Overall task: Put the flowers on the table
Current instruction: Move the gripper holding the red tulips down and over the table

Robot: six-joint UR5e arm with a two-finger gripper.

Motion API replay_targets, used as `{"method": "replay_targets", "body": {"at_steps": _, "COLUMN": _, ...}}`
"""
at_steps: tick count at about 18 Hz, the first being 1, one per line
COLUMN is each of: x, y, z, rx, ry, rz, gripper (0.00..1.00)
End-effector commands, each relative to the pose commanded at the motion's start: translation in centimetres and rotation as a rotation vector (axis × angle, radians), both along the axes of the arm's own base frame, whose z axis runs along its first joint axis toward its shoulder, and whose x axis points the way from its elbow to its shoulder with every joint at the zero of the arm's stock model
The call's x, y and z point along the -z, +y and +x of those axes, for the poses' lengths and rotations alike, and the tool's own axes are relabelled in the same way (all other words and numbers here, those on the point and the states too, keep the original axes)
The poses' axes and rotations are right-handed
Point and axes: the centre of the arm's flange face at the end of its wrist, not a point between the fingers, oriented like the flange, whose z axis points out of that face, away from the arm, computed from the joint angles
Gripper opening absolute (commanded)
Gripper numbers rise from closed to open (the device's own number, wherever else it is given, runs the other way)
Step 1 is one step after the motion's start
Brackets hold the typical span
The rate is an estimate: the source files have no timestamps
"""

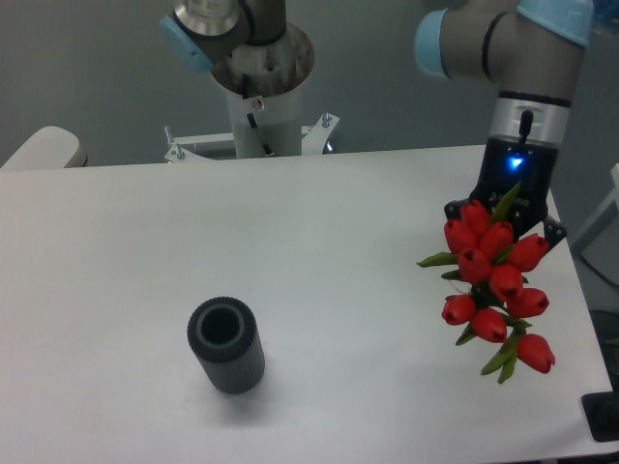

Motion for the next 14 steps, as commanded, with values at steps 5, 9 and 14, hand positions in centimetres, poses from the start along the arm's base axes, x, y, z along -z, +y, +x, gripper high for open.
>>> {"method": "replay_targets", "body": {"at_steps": 5, "x": 0.5, "y": 2.5, "z": 2.3, "rx": 0.022, "ry": 0.069, "rz": -0.116, "gripper": 0.3}}
{"method": "replay_targets", "body": {"at_steps": 9, "x": 1.4, "y": 3.6, "z": 3.4, "rx": 0.038, "ry": 0.105, "rz": -0.192, "gripper": 0.3}}
{"method": "replay_targets", "body": {"at_steps": 14, "x": 2.6, "y": 3.8, "z": 4.8, "rx": 0.082, "ry": 0.179, "rz": -0.308, "gripper": 0.3}}
